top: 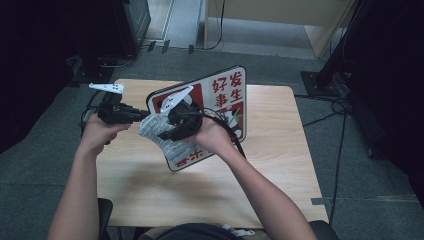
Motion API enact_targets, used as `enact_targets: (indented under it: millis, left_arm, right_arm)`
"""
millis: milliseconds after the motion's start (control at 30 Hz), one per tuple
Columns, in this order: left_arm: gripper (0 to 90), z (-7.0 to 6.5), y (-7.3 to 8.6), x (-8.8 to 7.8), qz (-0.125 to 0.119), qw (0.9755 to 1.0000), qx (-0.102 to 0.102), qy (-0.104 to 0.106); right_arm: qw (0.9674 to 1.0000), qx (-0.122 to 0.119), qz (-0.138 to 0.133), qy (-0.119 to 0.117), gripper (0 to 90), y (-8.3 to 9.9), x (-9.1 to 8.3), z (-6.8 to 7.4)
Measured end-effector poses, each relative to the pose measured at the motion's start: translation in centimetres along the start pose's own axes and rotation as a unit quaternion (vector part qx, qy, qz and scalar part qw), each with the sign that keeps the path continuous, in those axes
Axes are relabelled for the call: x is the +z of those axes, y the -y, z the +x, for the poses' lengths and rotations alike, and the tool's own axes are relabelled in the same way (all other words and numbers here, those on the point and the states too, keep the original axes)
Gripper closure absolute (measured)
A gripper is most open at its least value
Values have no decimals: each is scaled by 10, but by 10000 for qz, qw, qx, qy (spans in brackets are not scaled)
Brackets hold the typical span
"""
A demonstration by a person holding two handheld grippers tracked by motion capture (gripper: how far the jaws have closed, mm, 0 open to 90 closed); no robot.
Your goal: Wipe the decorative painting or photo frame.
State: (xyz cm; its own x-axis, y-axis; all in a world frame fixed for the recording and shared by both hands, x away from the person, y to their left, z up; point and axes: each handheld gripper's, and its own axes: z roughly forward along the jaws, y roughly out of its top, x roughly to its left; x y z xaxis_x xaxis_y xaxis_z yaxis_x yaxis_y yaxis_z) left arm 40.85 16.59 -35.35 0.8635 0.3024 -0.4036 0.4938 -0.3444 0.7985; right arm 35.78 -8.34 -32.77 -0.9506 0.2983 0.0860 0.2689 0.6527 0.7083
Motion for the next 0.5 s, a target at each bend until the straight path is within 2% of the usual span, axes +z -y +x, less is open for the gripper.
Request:
enact_targets:
  millis: [500]
  left_arm:
    - [775, 0, 1, 2, 24, 10000, -21, 7]
  right_arm:
    - [9999, -3, 0, -117, 680, 16, 10, 0]
